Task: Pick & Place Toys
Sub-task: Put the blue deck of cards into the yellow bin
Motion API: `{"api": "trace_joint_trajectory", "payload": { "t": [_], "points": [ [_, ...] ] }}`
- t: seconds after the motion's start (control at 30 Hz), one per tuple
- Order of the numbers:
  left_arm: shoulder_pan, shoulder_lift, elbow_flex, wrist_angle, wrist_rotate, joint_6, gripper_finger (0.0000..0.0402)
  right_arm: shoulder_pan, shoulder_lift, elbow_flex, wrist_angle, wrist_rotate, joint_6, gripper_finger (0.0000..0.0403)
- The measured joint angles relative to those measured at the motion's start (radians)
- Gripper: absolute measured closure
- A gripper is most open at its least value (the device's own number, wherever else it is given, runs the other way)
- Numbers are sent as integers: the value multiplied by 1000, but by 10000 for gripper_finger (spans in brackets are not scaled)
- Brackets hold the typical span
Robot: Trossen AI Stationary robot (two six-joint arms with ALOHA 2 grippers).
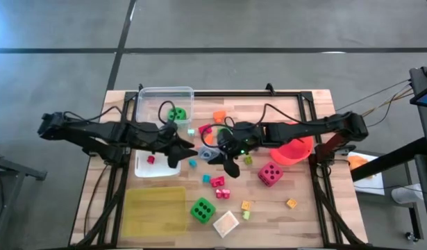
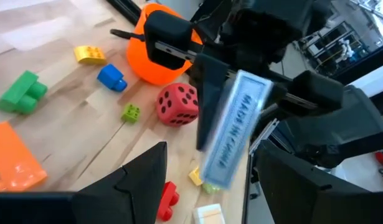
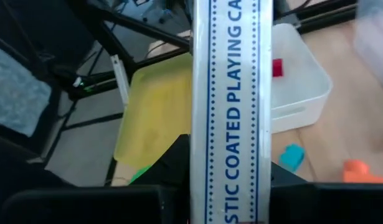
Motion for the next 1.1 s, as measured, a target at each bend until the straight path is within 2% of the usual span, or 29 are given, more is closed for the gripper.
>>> {"api": "trace_joint_trajectory", "payload": {
  "t": [0.27, 0.47, 0.6, 0.97, 1.03, 1.1],
  "points": [
    [0, 20, 3, 56, 10, 44, 167, 0, 38, 57, 4, -23, 1, 344],
    [-1, 25, 2, 85, 72, 112, 174, 0, 40, 69, 8, -55, 1, 344],
    [-2, 25, 2, 89, 74, 154, 209, 0, 40, 70, 20, -65, 5, 344],
    [-2, 24, 2, 136, 91, 168, 352, 0, 42, 70, 68, -67, 11, 344],
    [-2, 24, 2, 135, 97, 149, 352, 0, 42, 70, 70, -68, 10, 327],
    [-2, 24, 2, 131, 100, 116, 352, 3, 42, 70, 74, -70, 5, 287]
  ]
}}
